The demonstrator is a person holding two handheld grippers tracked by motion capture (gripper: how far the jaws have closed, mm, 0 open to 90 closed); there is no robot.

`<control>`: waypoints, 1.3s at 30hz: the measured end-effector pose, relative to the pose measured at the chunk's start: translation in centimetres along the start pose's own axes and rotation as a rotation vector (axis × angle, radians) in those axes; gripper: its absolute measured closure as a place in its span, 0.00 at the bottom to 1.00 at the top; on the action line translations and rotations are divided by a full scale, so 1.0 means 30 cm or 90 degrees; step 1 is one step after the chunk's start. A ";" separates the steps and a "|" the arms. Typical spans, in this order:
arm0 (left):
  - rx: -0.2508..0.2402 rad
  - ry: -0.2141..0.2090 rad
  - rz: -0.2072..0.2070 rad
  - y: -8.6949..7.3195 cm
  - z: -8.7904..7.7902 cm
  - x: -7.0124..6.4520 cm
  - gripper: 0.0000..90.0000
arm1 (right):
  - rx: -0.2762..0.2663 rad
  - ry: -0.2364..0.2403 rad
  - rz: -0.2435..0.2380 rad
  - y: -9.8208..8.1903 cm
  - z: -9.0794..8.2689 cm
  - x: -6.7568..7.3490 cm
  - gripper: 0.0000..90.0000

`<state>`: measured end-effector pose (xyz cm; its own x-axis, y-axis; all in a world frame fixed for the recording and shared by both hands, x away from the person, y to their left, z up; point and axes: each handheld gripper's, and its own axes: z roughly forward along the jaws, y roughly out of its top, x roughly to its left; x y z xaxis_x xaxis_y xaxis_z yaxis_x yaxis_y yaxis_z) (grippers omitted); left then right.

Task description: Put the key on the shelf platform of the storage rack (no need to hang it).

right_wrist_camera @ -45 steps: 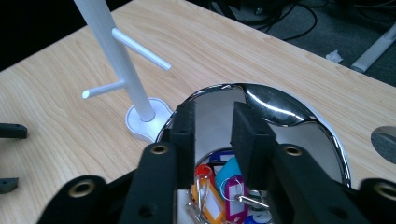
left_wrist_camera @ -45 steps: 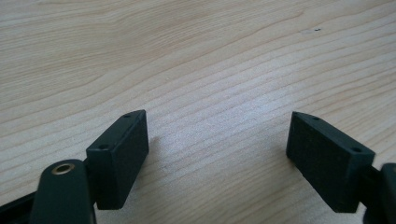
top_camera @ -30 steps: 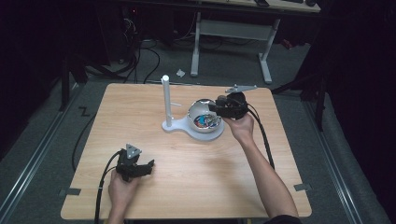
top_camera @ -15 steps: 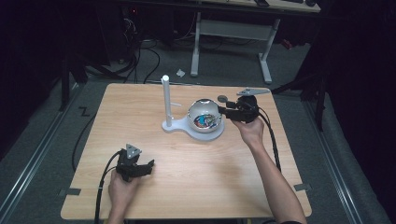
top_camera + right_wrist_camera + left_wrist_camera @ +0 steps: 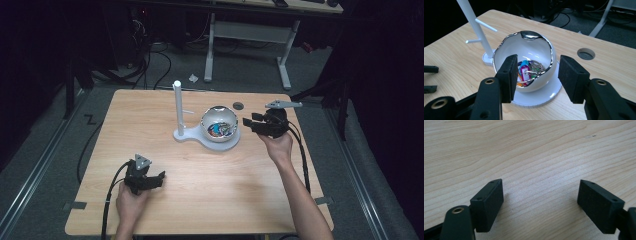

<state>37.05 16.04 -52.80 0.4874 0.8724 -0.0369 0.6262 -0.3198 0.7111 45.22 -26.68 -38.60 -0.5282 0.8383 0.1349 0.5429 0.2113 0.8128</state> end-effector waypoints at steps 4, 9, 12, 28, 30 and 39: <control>0.000 0.000 0.000 0.000 0.000 0.000 0.24 | -0.012 -0.007 -0.005 -0.004 -0.034 -0.002 0.56; 0.000 0.000 0.000 0.000 0.000 0.000 0.24 | -0.024 -0.013 0.004 -0.028 -0.076 -0.006 0.56; 0.000 0.000 0.000 0.000 0.000 0.000 0.24 | -0.021 -0.020 0.000 -0.037 -0.102 -0.006 0.56; 0.000 0.000 0.000 0.000 0.000 0.000 0.24 | -0.047 -0.038 0.001 -0.096 -0.226 0.006 0.56; 0.000 0.000 0.000 0.000 0.000 0.000 0.24 | -0.046 -0.036 0.007 -0.112 -0.233 0.011 0.56; 0.000 0.000 0.000 0.000 0.000 0.000 0.24 | -0.059 -0.039 0.003 -0.144 -0.275 0.034 0.56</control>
<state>37.05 16.03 -52.80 0.4872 0.8725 -0.0372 0.6264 -0.3195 0.7110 36.96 -30.86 -37.29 -0.4836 0.8687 0.1068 0.4813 0.1621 0.8614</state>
